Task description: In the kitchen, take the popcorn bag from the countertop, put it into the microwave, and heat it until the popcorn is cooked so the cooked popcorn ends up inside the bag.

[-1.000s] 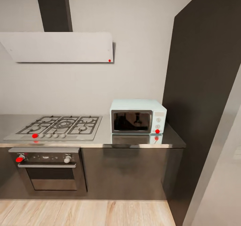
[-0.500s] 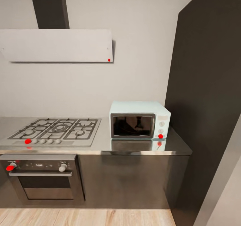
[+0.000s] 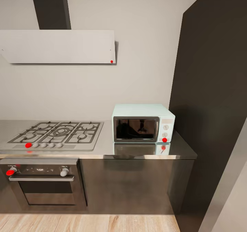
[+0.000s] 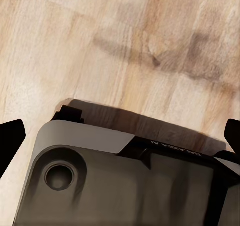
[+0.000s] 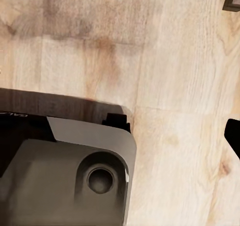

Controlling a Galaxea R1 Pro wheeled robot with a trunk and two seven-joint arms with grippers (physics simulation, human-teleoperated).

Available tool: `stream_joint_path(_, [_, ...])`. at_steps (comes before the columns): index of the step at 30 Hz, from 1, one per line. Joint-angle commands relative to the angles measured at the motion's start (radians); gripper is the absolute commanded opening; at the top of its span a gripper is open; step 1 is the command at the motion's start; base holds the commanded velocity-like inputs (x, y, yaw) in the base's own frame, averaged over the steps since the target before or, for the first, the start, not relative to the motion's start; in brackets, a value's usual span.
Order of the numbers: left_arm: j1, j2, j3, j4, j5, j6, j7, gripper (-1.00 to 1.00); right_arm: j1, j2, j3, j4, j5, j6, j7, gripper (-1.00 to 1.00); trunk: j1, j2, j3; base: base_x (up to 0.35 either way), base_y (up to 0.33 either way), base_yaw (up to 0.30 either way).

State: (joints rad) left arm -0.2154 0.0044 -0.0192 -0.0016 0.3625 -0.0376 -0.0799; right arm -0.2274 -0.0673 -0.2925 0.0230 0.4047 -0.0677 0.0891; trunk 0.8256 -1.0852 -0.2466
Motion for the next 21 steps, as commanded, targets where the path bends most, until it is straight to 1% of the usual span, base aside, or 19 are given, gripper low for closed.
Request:
stream_joint_path(1, [-0.001, 0.000, -0.002, 0.002, 0.007, -0.004, -0.005, 1.00, -0.001, 0.005, -0.008, -0.007, 0.008, -0.006, 0.007, 1.00, 0.000, -0.001, -0.001, 0.000, 0.000, 0.000])
stream_joint_path(3, [-0.001, 0.001, -0.002, 0.002, 0.008, -0.004, -0.005, 1.00, -0.001, 0.033, -0.008, -0.043, 0.008, -0.005, 0.011, 1.00, 0.000, -0.001, -0.001, 0.000, 0.000, 0.000])
stream_joint_path(4, [-0.001, 0.001, -0.002, 0.002, 0.008, -0.004, -0.005, 1.00, -0.001, 0.052, -0.008, -0.081, 0.008, -0.003, 0.013, 1.00, 0.000, -0.001, -0.001, 0.000, 0.000, 0.000])
stream_joint_path(6, [-0.001, 0.002, -0.002, 0.002, 0.008, -0.004, -0.005, 1.00, -0.001, 0.067, -0.008, -0.126, 0.008, 0.002, 0.014, 1.00, 0.000, -0.001, -0.001, 0.000, 0.000, 0.000])
stream_joint_path(7, [-0.001, 0.002, -0.002, 0.002, 0.008, -0.004, -0.005, 1.00, -0.001, 0.083, -0.002, -0.169, 0.008, 0.018, 0.016, 1.00, 0.000, -0.001, -0.001, 0.000, 0.000, 0.000])
stream_joint_path(8, [-0.001, 0.002, -0.002, 0.002, 0.008, -0.004, -0.005, 1.00, -0.002, 0.113, 0.026, -0.248, 0.007, 0.066, 0.018, 1.00, 0.000, -0.001, -0.001, 0.000, 0.000, 0.000])
stream_joint_path(9, [-0.001, 0.002, -0.002, 0.002, 0.008, -0.004, -0.005, 1.00, -0.002, 0.125, 0.046, -0.295, 0.007, 0.102, 0.020, 1.00, 0.000, -0.001, -0.001, 0.000, 0.000, 0.000])
stream_joint_path(10, [-0.001, 0.001, -0.002, 0.002, 0.008, -0.004, -0.005, 1.00, -0.002, 0.138, 0.076, -0.378, 0.004, 0.165, 0.026, 1.00, 0.000, -0.001, -0.001, 0.000, 0.000, 0.000])
stream_joint_path(11, [-0.001, 0.001, -0.002, 0.002, 0.007, -0.004, -0.005, 1.00, -0.002, 0.148, 0.095, -0.460, 0.001, 0.224, 0.037, 1.00, 0.000, -0.001, -0.001, 0.000, 0.000, 0.000])
stream_joint_path(14, [-0.001, 0.001, -0.002, 0.002, 0.007, -0.004, -0.005, 1.00, -0.002, 0.163, 0.113, -0.637, -0.001, 0.347, 0.084, 1.00, 0.000, -0.001, -0.001, 0.000, 0.000, 0.000])
stream_joint_path(15, [-0.001, 0.001, -0.002, 0.002, 0.007, -0.004, -0.005, 1.00, 0.000, 0.166, 0.116, -0.731, -0.002, 0.422, 0.126, 1.00, 0.000, -0.001, -0.001, 0.000, 0.000, 0.000])
stream_joint_path(17, [-0.001, 0.000, -0.002, 0.002, 0.007, -0.004, -0.005, 1.00, 0.000, 0.168, 0.117, -0.817, -0.003, 0.510, 0.173, 1.00, 0.000, -0.001, -0.001, 0.000, 0.000, 0.000])
stream_joint_path(18, [-0.001, 0.000, -0.002, 0.002, 0.007, -0.004, -0.004, 1.00, -0.008, 0.168, 0.117, -0.873, -0.004, 0.579, 0.200, 1.00, 0.000, -0.001, -0.001, 0.000, 0.000, 0.000])
stream_joint_path(19, [-0.001, 0.001, -0.002, 0.002, 0.007, -0.004, -0.004, 1.00, -0.033, 0.168, 0.117, -0.953, -0.005, 0.654, 0.221, 1.00, 0.000, -0.001, -0.001, 0.000, 0.000, 0.000])
stream_joint_path(21, [-0.001, 0.001, -0.002, 0.002, 0.008, -0.004, -0.003, 1.00, -0.063, 0.168, 0.118, -1.033, -0.006, 0.715, 0.230, 1.00, 0.000, -0.001, -0.001, 0.000, 0.000, 0.000])
